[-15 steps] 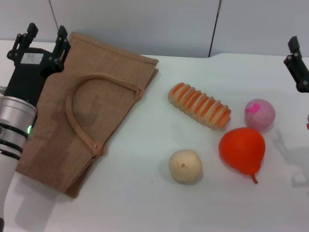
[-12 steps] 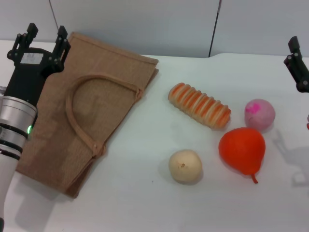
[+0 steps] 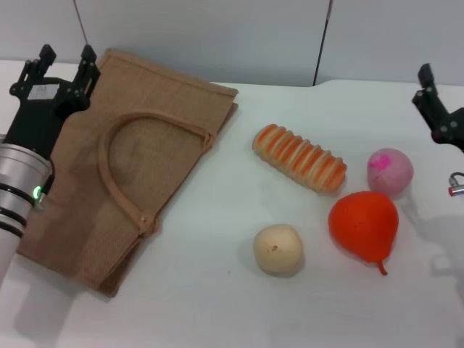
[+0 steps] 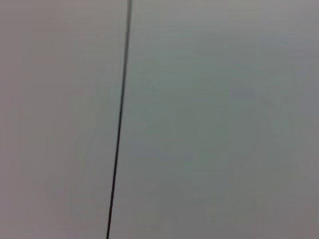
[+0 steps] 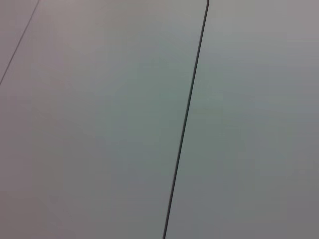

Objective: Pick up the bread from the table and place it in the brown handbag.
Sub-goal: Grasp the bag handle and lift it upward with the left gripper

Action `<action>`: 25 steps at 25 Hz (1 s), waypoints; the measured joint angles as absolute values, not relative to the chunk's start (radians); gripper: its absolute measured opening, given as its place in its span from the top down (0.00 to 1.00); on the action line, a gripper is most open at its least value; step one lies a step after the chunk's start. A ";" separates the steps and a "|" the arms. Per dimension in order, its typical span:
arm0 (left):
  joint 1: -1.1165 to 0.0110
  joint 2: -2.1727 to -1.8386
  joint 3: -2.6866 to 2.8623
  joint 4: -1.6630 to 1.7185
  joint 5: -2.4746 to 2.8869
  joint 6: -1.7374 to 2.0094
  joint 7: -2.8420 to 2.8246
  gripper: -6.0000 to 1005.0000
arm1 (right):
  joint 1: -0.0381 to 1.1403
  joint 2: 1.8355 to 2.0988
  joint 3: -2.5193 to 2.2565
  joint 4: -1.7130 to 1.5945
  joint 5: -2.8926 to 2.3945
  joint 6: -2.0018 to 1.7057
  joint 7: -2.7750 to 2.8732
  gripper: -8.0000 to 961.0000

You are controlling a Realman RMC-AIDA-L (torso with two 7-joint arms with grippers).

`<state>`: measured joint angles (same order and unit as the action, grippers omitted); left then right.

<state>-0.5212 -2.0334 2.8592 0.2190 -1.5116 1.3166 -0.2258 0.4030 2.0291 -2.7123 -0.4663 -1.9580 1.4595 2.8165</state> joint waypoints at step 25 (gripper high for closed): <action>-0.777 -2.023 2.862 -0.556 -0.451 1.124 -1.736 0.31 | 0.421 2.017 -2.702 -0.541 -1.957 1.316 2.818 0.09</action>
<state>-0.7766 -2.0231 2.8624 -0.5563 -0.4515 1.1239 -1.7365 0.4210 2.0172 -2.7016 -0.5408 -1.9574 1.3160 2.8179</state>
